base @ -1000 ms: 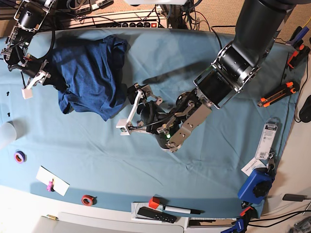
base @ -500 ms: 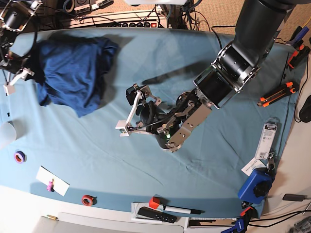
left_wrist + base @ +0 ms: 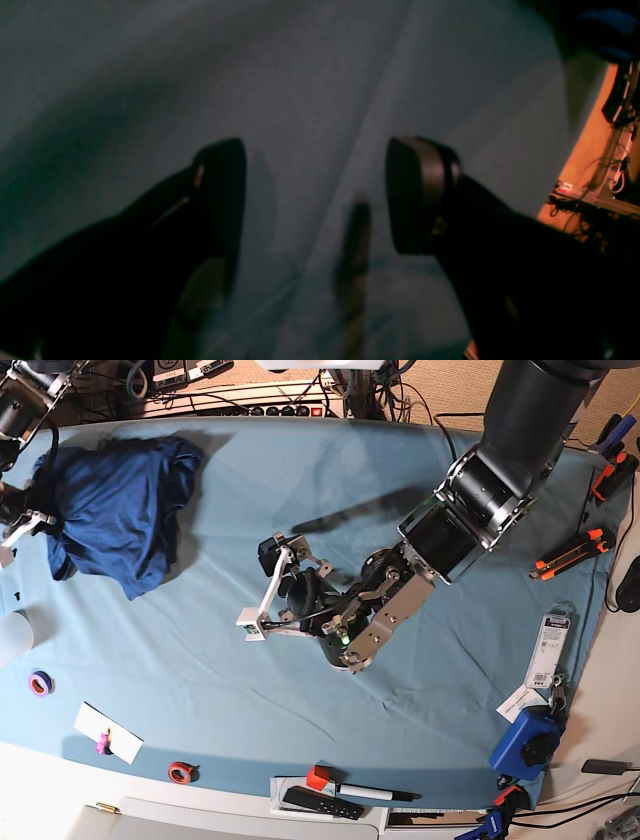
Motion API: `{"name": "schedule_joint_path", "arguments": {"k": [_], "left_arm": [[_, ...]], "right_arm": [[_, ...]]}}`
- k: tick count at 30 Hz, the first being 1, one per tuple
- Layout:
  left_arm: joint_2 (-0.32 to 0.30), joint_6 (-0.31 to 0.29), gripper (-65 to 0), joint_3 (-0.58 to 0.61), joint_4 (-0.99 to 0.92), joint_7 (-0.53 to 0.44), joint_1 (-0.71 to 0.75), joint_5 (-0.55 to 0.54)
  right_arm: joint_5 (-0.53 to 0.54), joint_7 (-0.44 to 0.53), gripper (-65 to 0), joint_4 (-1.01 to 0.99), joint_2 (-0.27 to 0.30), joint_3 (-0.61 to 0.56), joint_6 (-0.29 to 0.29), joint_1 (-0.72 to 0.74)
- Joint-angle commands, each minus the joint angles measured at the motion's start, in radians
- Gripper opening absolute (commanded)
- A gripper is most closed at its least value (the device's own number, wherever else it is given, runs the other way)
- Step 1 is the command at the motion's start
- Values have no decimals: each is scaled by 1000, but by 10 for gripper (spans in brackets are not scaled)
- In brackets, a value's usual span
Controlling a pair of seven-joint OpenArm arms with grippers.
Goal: Layout the t-shirt on the table in an organized manner, then fold the t-shirt properly
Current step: 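Pull the shirt with the right gripper toward the table corner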
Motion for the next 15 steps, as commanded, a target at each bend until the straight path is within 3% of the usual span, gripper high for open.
{"name": "schedule_joint_path", "arguments": {"k": [1, 8, 15], "left_arm": [[9, -4, -216, -5, 13, -14, -33, -10], [9, -4, -216, -5, 13, -21, -33, -10], [9, -4, -216, -5, 13, -24, -33, -10]], "right_arm": [[-47, 20, -650, 7, 36, 6, -5, 8], [-210, 100, -650, 7, 36, 6, -50, 8], [-256, 143, -650, 7, 36, 6, -77, 18]]}}
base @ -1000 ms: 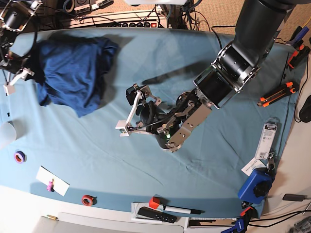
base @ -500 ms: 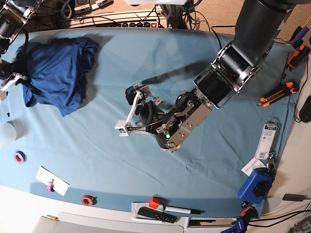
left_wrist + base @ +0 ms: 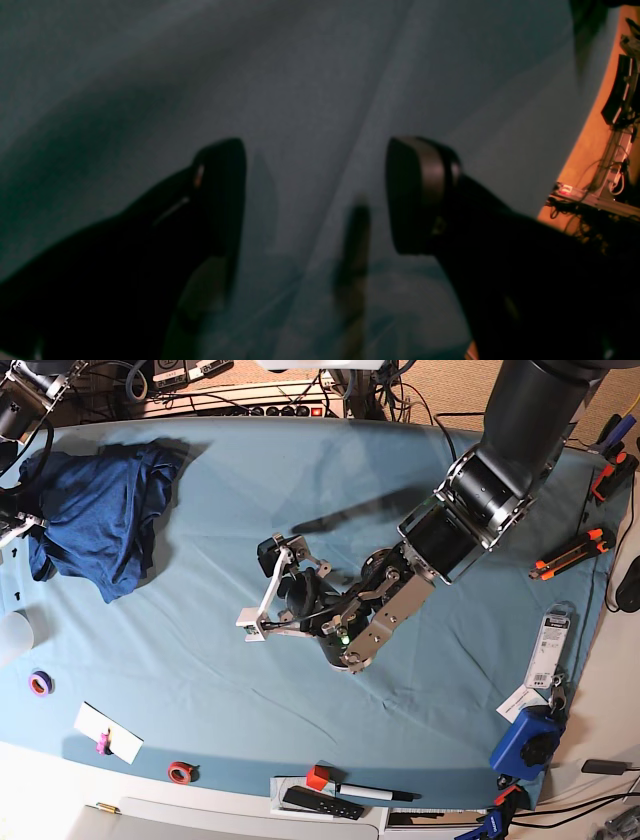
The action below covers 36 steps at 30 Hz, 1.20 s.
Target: Layout the t-shirt on the table in an organized manner, then fold the t-shirt properly
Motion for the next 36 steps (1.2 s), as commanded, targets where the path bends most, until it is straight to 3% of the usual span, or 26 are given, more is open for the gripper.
{"name": "schedule_joint_path", "arguments": {"k": [1, 11, 14, 15, 19, 25, 31, 34, 36], "left_arm": [[9, -5, -216, -5, 13, -16, -33, -11], [9, -5, -216, -5, 13, -23, -33, -10], [9, -5, -216, -5, 13, -23, -33, -10], [9, -5, -216, -5, 13, -23, -33, -10], [9, -5, -216, -5, 13, -24, -33, -10], [9, -5, -216, -5, 13, -43, -33, 1], [18, -31, -216, -27, 24, -56, -33, 4], [26, -48, -225, -76, 47, -76, -33, 4], [25, -87, -278, -130, 76, -108, -32, 2]], "right_arm": [[-43, -2, -650, 6, 33, 5, -20, 14], [-39, -31, -642, 6, 31, 5, -20, 47], [-40, -30, -352, 6, 34, 5, -15, 47], [-40, -25, -304, 6, 35, 5, -16, 47], [-40, -6, -298, 6, 66, 5, -16, 47], [-38, 29, -298, 6, 192, 6, -81, 53], [179, 27, -299, 6, 277, 6, -73, 58], [281, 21, -300, 7, 271, 22, -30, 70], [330, 19, -302, 8, 257, 56, 11, 88]]}}
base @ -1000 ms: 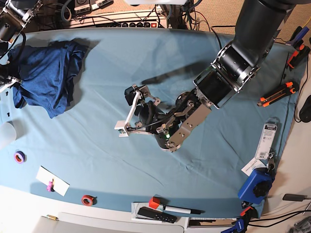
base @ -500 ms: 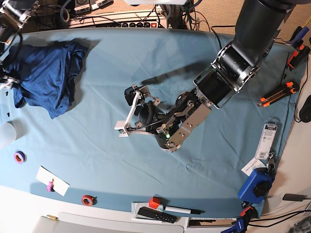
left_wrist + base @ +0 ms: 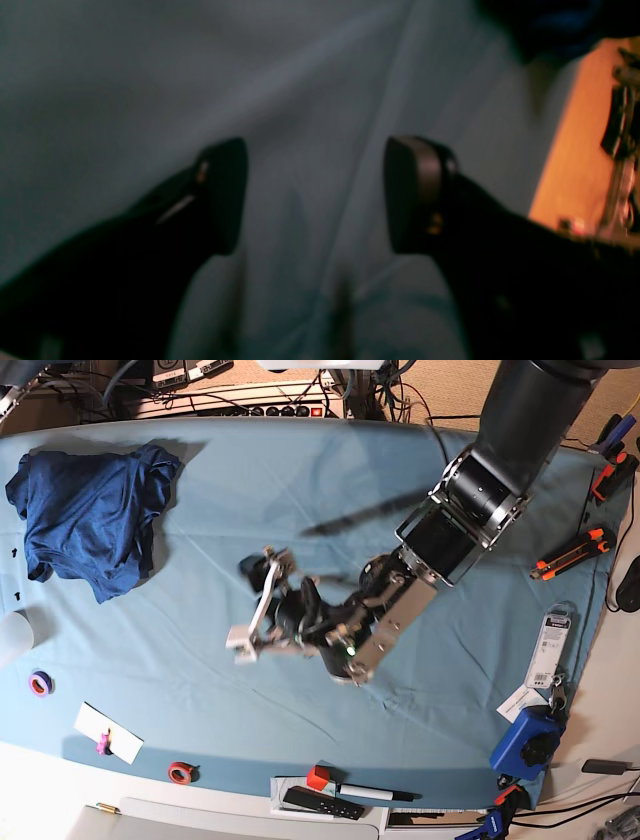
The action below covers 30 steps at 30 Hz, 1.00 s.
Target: Layout the t-shirt on the table in an organized manner, then fold the t-shirt properly
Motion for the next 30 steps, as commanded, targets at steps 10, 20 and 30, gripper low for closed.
{"name": "schedule_joint_path", "arguments": {"k": [10, 20, 30], "left_arm": [[-20, -143, -346, -431, 214, -106, -3, -69], [-64, -143, -346, -673, 473, -96, 249, -154], [-281, -143, -346, -734, 890, -83, 649, -154]], "right_arm": [[328, -43, -367, 238, -70, 392, 43, -37], [329, -48, -367, 742, -235, 450, 43, -240], [336, -85, -367, 971, -416, 450, 43, -432]]}}
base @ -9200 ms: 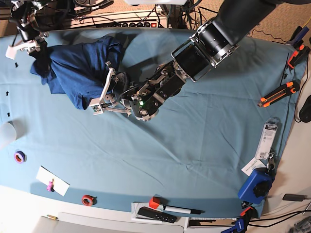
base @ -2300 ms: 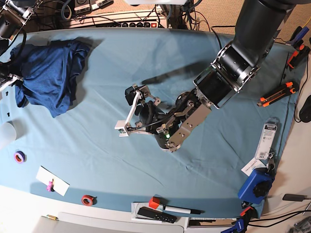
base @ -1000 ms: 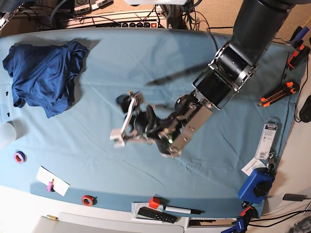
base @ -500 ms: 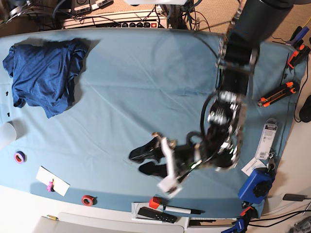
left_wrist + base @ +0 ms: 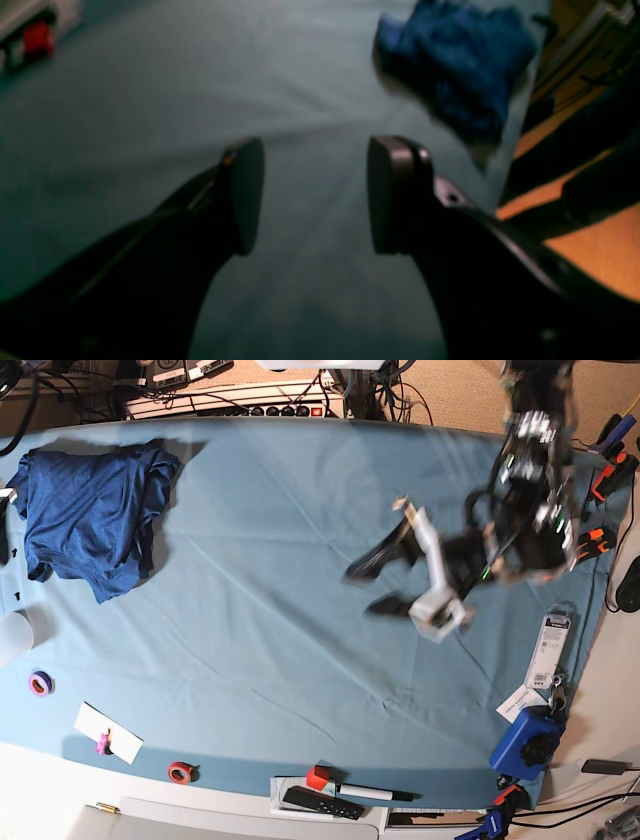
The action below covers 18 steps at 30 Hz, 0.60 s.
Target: Layout the t-shirt on the table in an organized manner, then fold the t-shirt properly
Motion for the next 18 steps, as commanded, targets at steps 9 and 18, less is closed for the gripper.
{"name": "schedule_joint_path", "arguments": {"k": [9, 18], "left_arm": [[-15, -5, -346, -353, 136, 31, 381, -219], [9, -5, -346, -570, 137, 333, 657, -541]], "right_arm": [[150, -109, -367, 13, -120, 6, -2, -245], [330, -167, -367, 13, -217, 6, -2, -450]]}}
